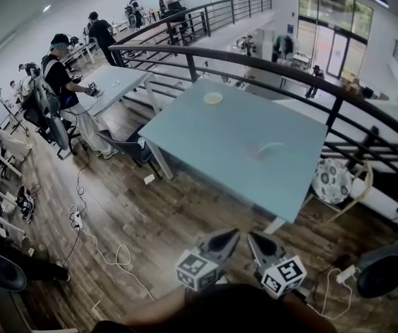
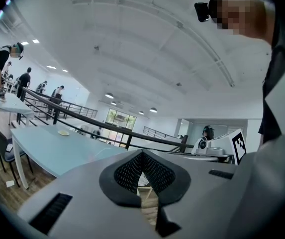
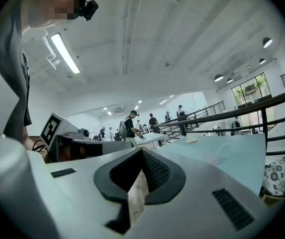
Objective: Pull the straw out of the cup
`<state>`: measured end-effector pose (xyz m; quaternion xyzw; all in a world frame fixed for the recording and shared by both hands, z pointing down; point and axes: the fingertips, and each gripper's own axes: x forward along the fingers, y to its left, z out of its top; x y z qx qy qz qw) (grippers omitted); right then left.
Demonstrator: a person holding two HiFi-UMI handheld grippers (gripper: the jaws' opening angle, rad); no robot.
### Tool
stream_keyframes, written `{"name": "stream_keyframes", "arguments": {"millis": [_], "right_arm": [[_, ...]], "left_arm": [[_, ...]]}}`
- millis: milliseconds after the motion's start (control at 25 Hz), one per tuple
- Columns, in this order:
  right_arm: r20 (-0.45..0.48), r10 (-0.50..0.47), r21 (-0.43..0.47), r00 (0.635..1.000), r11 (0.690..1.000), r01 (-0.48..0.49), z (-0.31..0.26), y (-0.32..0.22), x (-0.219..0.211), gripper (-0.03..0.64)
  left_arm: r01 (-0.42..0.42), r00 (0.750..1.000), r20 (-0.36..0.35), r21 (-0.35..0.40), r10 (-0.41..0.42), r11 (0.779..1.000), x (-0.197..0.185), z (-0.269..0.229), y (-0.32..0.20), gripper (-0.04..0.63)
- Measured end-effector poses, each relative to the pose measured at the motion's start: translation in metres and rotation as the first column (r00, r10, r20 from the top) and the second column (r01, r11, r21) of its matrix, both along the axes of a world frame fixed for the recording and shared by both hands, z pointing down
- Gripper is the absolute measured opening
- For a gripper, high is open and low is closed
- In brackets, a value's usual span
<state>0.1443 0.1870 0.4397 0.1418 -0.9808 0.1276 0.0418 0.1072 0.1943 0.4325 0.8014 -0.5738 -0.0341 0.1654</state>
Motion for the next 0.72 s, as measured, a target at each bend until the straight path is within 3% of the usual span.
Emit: {"name": "stream_keyframes", "arguments": {"millis": [400, 720], "right_arm": [[-0.011, -0.01, 0.011, 1.0, 1.0, 0.01, 0.003, -0.008, -0.058, 0.011], [-0.03, 0.002, -0.003, 1.0, 1.0, -0.002, 0.009, -0.047, -0.071, 0.011]], "left_arm": [[-0.014, 1.0, 0.021, 0.013, 0.014, 1.0, -0.055, -0.001, -0.009, 0.011], [-0.026, 1.0, 0.017, 0.016, 0.026, 1.0, -0.066, -0.001, -0.049, 0.011]]}}
